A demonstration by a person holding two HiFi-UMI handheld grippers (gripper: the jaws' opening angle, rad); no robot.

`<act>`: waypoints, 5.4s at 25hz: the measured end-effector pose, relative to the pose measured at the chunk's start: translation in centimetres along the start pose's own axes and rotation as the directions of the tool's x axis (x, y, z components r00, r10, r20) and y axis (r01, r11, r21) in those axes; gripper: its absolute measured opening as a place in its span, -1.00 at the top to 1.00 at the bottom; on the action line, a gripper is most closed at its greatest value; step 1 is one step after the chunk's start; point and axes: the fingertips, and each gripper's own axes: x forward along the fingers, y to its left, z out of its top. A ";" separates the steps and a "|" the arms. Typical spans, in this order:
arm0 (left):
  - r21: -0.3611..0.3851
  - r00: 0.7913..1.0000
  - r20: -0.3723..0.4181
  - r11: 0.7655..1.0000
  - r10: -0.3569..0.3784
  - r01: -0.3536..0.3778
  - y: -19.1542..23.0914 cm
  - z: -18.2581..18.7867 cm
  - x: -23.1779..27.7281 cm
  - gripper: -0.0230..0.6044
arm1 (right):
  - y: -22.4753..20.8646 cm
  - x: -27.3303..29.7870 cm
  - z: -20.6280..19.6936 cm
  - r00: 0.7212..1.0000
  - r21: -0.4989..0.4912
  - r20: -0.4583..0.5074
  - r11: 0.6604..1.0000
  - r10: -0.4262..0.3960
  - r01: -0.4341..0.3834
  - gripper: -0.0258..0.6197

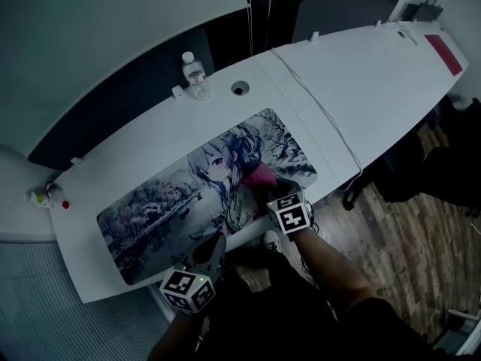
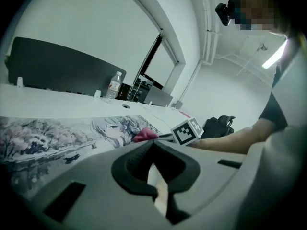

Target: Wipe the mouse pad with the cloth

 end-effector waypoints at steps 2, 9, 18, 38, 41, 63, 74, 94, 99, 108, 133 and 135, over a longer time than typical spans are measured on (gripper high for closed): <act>-0.001 1.000 -0.001 1.000 -0.008 0.008 -0.6 0.1 1.0 0.91 | -1.6 -0.3 -0.2 1.000 0.006 0.000 1.000 -0.013 0.013 0.66; 0.006 1.000 0.004 1.000 -0.029 0.029 -2.5 1.0 4.6 0.91 | -7.1 -1.4 -0.7 0.998 0.029 -0.002 0.998 -0.056 0.056 0.66; 0.009 0.999 0.012 0.999 -0.037 0.037 -4.1 1.8 7.8 0.91 | -11.9 -2.3 -0.9 0.995 0.008 0.007 0.995 -0.095 0.095 0.66; 0.007 0.999 0.048 1.000 0.016 -0.016 -4.6 2.9 8.3 0.91 | -13.2 -4.3 1.9 0.994 0.056 0.094 0.997 -0.062 0.057 0.66; 0.006 0.998 0.055 1.000 0.027 -0.028 -4.6 2.9 8.1 0.91 | -14.0 -4.4 3.3 0.990 0.058 0.120 0.996 -0.076 0.069 0.66; -0.093 0.979 0.071 0.978 0.192 -0.185 -1.0 0.7 3.9 0.91 | -13.1 4.5 5.8 0.987 -0.210 -0.005 0.965 -0.161 0.157 0.66; -0.112 0.978 0.085 0.977 0.190 -0.180 0.3 -0.1 1.9 0.91 | -11.3 4.7 5.3 0.985 -0.204 -0.025 0.965 -0.172 0.164 0.66; -0.166 0.964 0.112 0.961 0.240 -0.220 8.0 -2.0 -9.9 0.91 | 5.2 7.3 5.5 0.992 -0.194 -0.048 0.975 -0.115 0.104 0.66; -0.185 0.958 0.123 0.954 0.260 -0.235 9.8 -3.0 -13.1 0.91 | 10.4 8.1 5.6 0.995 -0.199 -0.046 0.977 -0.093 0.082 0.66; -0.230 0.942 0.131 0.934 0.308 -0.273 13.5 -5.7 -19.3 0.91 | 19.8 9.6 5.5 0.998 -0.223 -0.030 0.974 -0.048 0.040 0.66; -0.270 0.889 0.149 0.882 0.434 -0.385 20.9 -10.5 -34.4 0.91 | 48.4 12.1 3.8 0.979 -0.400 -0.059 0.894 0.194 -0.202 0.66; -0.282 0.882 0.151 0.875 0.445 -0.393 21.1 -10.8 -35.3 0.91 | 50.1 12.1 3.6 0.975 -0.418 -0.068 0.881 0.213 -0.222 0.66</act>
